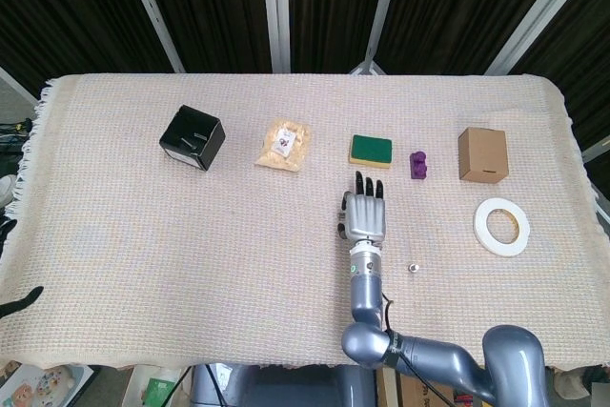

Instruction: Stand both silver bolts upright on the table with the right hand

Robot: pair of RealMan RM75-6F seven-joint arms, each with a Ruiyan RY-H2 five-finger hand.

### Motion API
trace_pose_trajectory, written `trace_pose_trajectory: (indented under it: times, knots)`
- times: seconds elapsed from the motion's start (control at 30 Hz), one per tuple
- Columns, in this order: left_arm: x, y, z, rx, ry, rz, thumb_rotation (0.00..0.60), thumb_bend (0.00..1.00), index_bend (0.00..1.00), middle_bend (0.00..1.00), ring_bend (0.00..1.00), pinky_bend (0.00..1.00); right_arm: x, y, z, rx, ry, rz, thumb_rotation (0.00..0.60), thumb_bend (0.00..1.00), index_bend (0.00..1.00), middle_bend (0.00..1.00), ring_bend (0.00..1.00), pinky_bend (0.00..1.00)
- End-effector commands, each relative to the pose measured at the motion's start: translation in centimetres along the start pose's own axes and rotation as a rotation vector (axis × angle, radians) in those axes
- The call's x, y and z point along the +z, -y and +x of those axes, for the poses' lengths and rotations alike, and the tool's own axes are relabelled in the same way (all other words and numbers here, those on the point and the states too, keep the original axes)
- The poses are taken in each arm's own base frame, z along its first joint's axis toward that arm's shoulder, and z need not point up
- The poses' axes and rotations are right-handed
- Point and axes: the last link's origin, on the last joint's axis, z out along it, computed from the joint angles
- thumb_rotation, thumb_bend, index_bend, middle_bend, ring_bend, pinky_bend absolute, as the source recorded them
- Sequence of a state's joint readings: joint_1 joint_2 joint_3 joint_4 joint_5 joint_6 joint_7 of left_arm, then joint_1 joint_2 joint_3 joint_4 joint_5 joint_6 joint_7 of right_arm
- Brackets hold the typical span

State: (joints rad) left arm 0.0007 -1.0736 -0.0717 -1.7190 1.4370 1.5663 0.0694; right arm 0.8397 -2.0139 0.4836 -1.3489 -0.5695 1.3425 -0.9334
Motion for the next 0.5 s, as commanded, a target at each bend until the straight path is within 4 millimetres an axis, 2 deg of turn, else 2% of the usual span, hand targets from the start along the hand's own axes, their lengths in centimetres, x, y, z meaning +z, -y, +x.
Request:
trace_pose_trajectory:
  times: [0.03,0.5]
  knots:
    - [0.03,0.00,-0.03,0.001,0.002,-0.001,0.600,0.12,0.12,0.06,0.00,0.15,0.24,0.08,-0.35,0.008,0.003,0.005,0.600,0.29,0.51,0.02,0.07,0.01]
    - [0.12,0.06,0.00,0.000,0.002,0.001,0.600,0.12,0.12,0.06,0.00,0.15,0.81,0.62,-0.19,0.017,-0.012,0.010,0.600,0.31,0.53,0.02,0.08,0.02]
